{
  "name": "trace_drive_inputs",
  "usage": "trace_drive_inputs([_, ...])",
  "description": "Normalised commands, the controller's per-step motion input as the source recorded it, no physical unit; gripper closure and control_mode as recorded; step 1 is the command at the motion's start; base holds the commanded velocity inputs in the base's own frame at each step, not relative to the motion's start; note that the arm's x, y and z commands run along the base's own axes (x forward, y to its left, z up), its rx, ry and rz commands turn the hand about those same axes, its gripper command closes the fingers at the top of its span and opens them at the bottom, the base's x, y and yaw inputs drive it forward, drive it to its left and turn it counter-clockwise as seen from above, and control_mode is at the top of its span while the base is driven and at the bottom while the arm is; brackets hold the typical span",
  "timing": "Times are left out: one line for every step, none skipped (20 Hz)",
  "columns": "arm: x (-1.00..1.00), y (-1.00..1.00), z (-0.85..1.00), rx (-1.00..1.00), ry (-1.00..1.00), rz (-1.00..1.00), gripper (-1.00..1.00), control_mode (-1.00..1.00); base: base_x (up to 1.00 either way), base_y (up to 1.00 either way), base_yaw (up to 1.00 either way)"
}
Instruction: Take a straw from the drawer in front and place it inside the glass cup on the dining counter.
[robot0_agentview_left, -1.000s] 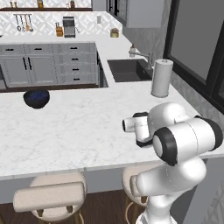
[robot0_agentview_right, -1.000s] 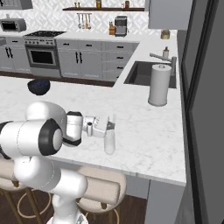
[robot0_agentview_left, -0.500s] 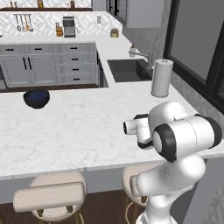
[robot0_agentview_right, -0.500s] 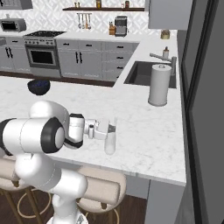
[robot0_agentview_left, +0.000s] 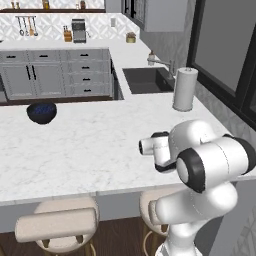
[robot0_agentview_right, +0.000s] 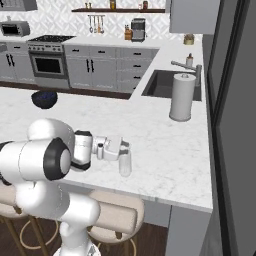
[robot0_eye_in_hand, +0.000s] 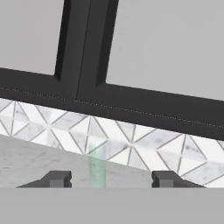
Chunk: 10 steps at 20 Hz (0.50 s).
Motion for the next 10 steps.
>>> trace_drive_inputs([-0.34,0.13,0.0,0.0,-0.09,0.0,-1.0,-1.0,0.0,0.0,0.0])
trace_drive_inputs([-0.24,0.1,0.05,0.0,-0.09,0.0,-1.0,-1.0,0.0,0.0,0.0])
trace_drive_inputs([-0.18,0.08,0.18,0.0,-0.11,0.0,-1.0,-1.0,0.0,0.0,0.0])
trace_drive_inputs([-0.15,0.08,0.37,0.0,-0.14,0.0,-1.0,-1.0,0.0,0.0,0.0])
trace_drive_inputs([-0.11,0.09,0.71,0.0,-0.15,0.0,-1.0,-1.0,0.0,0.0,0.0])
trace_drive_inputs([-0.16,0.14,1.0,0.0,-0.19,0.0,-1.0,-1.0,0.0,0.0,0.0])
trace_drive_inputs([-0.13,0.26,1.0,0.0,-0.18,0.0,-1.0,-1.0,0.0,0.0,0.0])
trace_drive_inputs([-0.16,0.25,1.0,0.0,-0.23,0.0,-1.0,-1.0,0.0,0.0,0.0])
trace_drive_inputs([-0.18,0.29,1.0,0.0,-0.21,0.0,-1.0,-1.0,0.0,0.0,0.0])
trace_drive_inputs([-0.18,0.31,1.0,0.01,-0.15,0.0,-1.0,-1.0,0.0,0.0,0.0])
